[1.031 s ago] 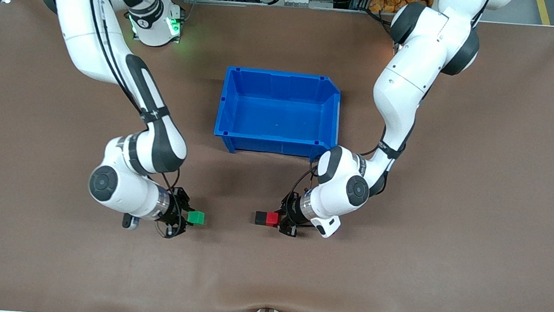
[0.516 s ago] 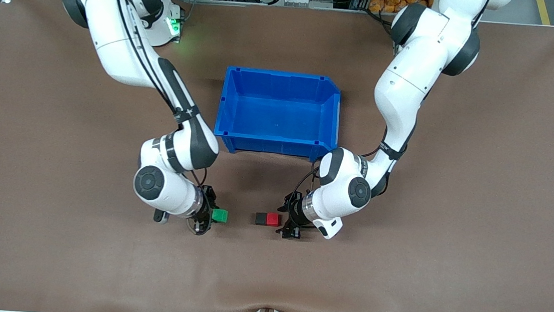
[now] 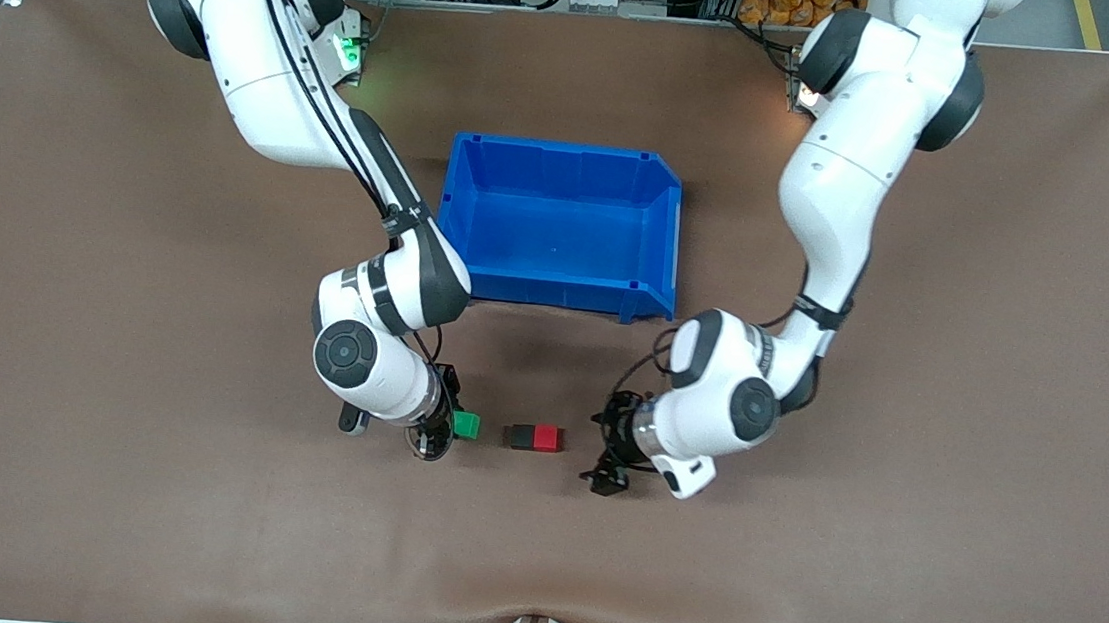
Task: Attach green and red cubes to black cube
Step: 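Set the red cube against the black cube and open the left gripper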
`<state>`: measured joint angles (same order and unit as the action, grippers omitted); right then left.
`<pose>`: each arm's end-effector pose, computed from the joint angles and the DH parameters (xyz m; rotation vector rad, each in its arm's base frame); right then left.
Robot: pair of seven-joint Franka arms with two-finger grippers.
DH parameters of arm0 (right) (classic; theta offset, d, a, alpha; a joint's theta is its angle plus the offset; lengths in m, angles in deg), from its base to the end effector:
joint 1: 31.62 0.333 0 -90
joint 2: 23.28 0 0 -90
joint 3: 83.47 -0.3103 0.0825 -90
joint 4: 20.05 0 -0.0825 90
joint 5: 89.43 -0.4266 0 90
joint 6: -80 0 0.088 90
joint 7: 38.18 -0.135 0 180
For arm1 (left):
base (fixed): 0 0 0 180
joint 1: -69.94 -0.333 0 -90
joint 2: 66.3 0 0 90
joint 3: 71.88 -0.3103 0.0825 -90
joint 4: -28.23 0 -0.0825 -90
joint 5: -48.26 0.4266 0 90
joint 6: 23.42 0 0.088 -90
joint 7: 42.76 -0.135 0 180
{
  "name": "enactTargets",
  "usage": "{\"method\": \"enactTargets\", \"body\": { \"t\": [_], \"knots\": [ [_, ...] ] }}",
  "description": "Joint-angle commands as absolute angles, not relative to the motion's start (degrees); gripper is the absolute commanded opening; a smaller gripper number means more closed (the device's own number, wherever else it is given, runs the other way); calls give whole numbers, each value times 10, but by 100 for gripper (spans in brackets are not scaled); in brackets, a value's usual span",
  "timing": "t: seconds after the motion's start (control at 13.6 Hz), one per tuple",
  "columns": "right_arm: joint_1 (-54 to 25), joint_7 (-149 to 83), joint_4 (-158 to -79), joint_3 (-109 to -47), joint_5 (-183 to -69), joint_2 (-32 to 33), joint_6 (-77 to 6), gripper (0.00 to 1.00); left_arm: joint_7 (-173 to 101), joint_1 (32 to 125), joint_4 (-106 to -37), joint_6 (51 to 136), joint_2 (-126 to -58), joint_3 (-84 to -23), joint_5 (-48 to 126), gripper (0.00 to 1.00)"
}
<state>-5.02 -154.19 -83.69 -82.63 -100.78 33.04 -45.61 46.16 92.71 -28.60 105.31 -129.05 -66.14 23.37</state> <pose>0.7286 0.3681 0.1701 -2.0027 2.2244 0.1710 0.7395 -0.3926 0.1520 2.1303 1.7310 -0.4132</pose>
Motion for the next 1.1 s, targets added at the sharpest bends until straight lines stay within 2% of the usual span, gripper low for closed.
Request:
{"method": "enactTargets", "body": {
  "t": [0.0,0.44,1.03],
  "knots": [
    [-40,-1574,-770,-819,-998,376,-454,0,398,896,-293,993,-1255,-658,247,100],
    [-27,-1585,-763,-822,-1000,383,-480,0,252,814,-293,868,-1203,-662,277,100],
    [-5,-1586,-765,-822,-1000,392,-489,0,119,777,-293,700,-1074,-662,431,100]
  ]
}}
